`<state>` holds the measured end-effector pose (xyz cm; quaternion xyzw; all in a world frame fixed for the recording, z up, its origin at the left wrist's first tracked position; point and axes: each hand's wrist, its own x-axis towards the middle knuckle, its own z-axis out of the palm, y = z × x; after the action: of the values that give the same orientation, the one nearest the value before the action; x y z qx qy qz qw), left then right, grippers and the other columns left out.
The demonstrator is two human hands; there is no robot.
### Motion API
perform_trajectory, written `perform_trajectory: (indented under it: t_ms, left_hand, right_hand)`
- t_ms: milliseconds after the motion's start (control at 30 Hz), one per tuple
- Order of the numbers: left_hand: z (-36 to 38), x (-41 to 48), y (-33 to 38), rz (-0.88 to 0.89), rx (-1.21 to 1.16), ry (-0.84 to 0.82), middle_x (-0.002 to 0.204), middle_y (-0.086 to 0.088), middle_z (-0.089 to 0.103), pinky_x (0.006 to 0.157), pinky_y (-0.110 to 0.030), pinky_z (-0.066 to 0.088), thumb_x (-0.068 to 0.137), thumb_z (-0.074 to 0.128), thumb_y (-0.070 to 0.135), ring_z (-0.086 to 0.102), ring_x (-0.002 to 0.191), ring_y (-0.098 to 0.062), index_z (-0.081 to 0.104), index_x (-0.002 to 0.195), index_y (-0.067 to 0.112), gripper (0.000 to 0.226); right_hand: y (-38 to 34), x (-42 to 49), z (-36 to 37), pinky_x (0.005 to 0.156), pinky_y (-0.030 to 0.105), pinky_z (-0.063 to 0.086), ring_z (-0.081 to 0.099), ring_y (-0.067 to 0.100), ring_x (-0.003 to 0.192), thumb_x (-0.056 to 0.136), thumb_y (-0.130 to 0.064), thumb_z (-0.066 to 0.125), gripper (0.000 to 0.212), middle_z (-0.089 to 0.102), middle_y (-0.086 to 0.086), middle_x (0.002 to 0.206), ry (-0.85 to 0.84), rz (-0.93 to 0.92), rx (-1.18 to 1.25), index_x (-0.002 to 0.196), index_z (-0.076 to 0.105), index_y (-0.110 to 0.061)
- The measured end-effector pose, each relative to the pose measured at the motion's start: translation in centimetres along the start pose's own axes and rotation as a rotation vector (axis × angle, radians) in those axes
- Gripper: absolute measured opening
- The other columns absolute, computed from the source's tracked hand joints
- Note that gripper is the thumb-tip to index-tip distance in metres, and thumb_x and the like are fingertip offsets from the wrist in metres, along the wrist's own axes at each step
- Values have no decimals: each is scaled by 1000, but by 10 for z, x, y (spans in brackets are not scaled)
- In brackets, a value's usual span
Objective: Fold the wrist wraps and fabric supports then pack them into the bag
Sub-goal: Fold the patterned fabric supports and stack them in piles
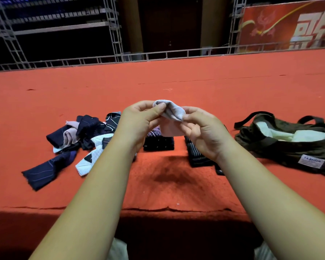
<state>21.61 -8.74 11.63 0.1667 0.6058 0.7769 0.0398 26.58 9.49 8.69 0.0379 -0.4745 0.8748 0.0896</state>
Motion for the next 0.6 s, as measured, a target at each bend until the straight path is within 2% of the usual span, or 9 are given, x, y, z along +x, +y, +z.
perform_trajectory:
  t_ms: [67,133,200,267,433,600]
  left_hand:
    - [-1,1,1,-13,11,32,98,-12,80,86,-31,63,95,79,9,79,95,-23,77,99,7,5]
    - [0,0,1,-18,32,56,99,-13,80,82,-31,63,95,79,10,79,91,-22,77,99,10,4]
    - [2,-1,2,-23,65,83,102,-16,80,73,-28,62,96,79,13,79,85,-22,77,101,12,5]
    - [4,-2,1,-29,99,108,107,-18,80,67,-27,62,97,79,16,79,85,-24,77,103,12,8]
    - [6,-4,-2,-46,141,146,107,-18,80,68,-31,64,97,78,17,81,89,-28,75,108,8,15]
    - [8,-6,-3,-45,227,158,103,-15,81,65,-33,65,97,77,16,81,86,-29,74,110,7,16]
  right_hand:
    - [-1,0,-1,104,40,60,73,35,118,97,10,62,32,74,26,121,-17,11,-47,128,63,4]
    - [-2,0,0,103,47,60,74,39,115,97,5,68,32,74,27,124,-11,37,-99,128,65,-1]
    - [-2,1,0,100,50,61,75,39,107,98,-3,72,30,77,23,118,-4,66,-155,127,67,-6]
    - [-2,1,0,98,47,62,74,36,105,99,-8,72,29,78,18,113,-5,84,-187,127,68,-9]
    - [-3,-2,-2,99,40,62,77,31,109,99,-11,73,33,78,17,120,-66,129,-225,132,70,-7]
    - [1,0,0,85,38,61,73,19,82,99,-20,77,16,79,6,99,-4,128,-410,114,72,-24]
